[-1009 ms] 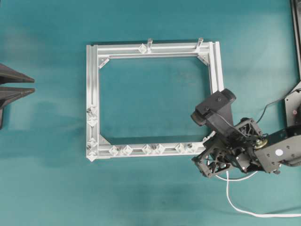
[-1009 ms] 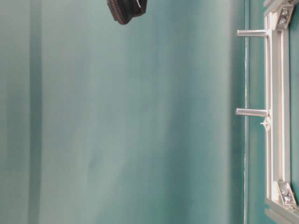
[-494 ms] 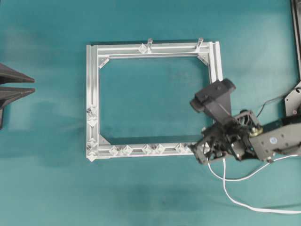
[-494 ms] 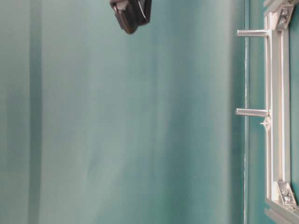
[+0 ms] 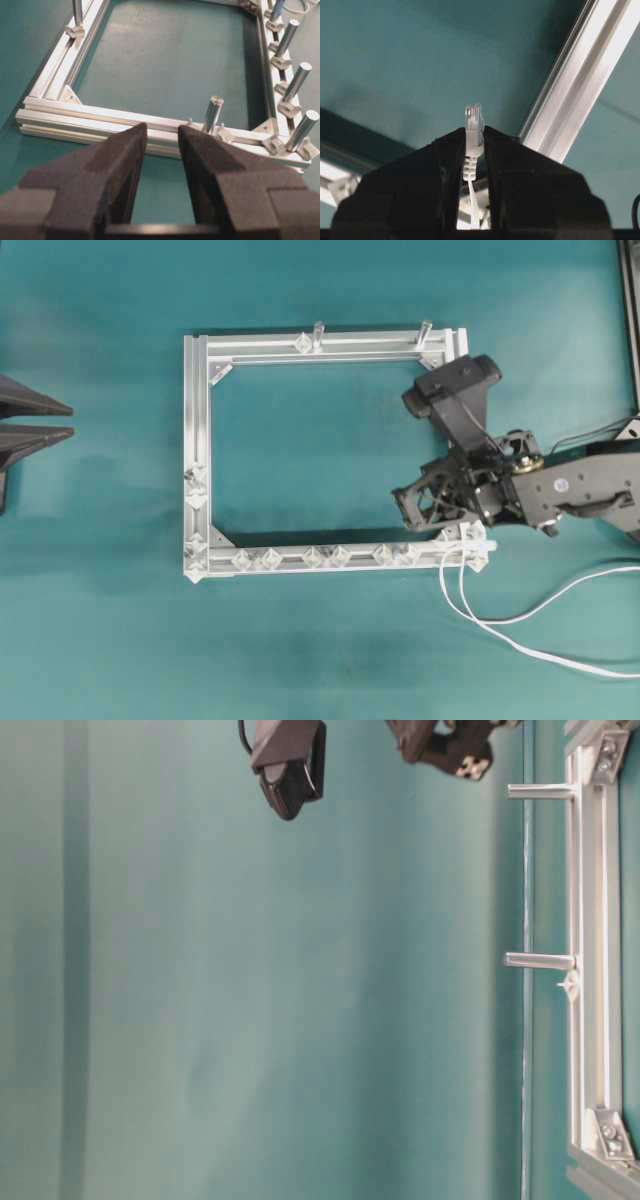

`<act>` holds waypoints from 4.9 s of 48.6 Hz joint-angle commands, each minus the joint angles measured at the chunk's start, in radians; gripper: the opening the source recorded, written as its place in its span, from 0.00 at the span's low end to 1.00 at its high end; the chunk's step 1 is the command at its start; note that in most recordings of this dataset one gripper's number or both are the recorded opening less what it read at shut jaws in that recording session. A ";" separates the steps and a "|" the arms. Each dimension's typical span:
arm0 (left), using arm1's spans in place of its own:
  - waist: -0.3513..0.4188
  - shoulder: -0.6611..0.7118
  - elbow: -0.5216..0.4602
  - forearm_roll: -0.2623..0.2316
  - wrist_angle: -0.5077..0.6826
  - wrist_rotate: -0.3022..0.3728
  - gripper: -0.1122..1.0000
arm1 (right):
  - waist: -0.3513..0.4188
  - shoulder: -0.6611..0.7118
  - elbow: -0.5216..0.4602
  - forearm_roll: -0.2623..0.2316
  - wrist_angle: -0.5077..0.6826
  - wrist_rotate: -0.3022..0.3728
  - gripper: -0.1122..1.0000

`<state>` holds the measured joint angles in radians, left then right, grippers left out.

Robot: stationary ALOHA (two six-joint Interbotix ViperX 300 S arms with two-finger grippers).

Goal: Move the cable alternately left and right between 8 closely spaced pins so it hooks onto each one.

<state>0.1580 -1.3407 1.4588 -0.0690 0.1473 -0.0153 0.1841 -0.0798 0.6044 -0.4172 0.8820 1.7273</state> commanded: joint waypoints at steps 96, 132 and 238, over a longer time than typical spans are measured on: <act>0.003 0.015 -0.011 0.003 -0.009 -0.008 0.43 | 0.114 0.186 -0.267 0.046 -0.066 0.163 0.23; 0.003 0.014 -0.011 0.003 -0.009 -0.008 0.43 | 0.141 0.225 -0.321 0.046 -0.032 0.183 0.23; 0.003 0.014 -0.011 0.003 -0.009 -0.008 0.43 | 0.311 0.364 -0.560 0.008 0.160 0.356 0.23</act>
<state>0.1580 -1.3407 1.4588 -0.0706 0.1473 -0.0153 0.4955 0.2853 0.0920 -0.3958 1.0416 2.0847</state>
